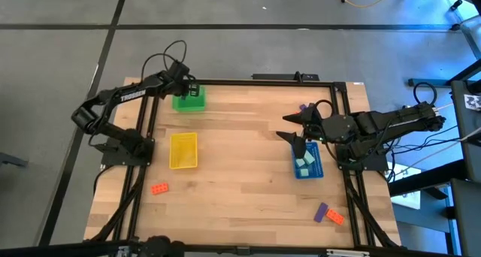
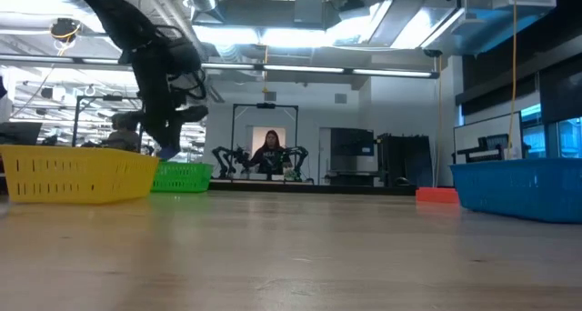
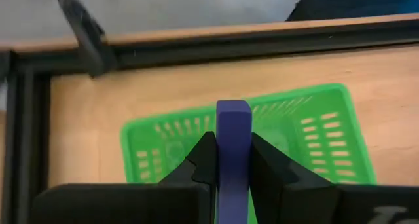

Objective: Sort & place blocks by color
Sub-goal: Put the bottom left violet block into the green bin, then put the top violet block into the green bin

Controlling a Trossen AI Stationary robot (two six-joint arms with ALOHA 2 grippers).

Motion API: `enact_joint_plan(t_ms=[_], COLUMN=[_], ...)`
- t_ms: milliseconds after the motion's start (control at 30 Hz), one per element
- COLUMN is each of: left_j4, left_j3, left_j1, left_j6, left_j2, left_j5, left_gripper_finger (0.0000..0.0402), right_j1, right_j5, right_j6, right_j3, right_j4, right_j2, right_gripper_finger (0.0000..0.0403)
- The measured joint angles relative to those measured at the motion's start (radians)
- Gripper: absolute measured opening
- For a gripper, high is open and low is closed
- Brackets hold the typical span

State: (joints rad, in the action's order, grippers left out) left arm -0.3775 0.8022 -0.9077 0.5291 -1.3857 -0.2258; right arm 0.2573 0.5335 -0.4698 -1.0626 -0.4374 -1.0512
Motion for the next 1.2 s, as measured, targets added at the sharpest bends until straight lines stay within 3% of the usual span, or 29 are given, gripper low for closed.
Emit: enact_joint_plan(t_ms=[167, 433, 1033, 1200], left_j4=[-0.002, -0.039, -0.044, -0.037], left_j3=[-0.054, -0.064, -0.062, -0.004], left_j1=[0.011, 0.037, 0.035, 0.035], left_j6=[0.119, 0.123, 0.089, 0.042], left_j2=[0.000, 0.000, 0.006, 0.032], left_j5=[-0.008, -0.098, -0.061, -0.043], left_gripper_finger=[0.0056, 0.0066, 0.0165, 0.0180], right_j1=[0.000, 0.000, 0.000, 0.000], right_j5=[0.034, 0.034, 0.032, 0.034], right_j6=[0.004, 0.005, 0.010, 0.026], right_j3=[0.000, 0.000, 0.000, 0.000], right_j4=[0.000, 0.000, -0.001, 0.000], right_j2=[0.000, 0.000, 0.000, 0.000], right_gripper_finger=[0.0318, 0.0318, 0.0318, 0.0318])
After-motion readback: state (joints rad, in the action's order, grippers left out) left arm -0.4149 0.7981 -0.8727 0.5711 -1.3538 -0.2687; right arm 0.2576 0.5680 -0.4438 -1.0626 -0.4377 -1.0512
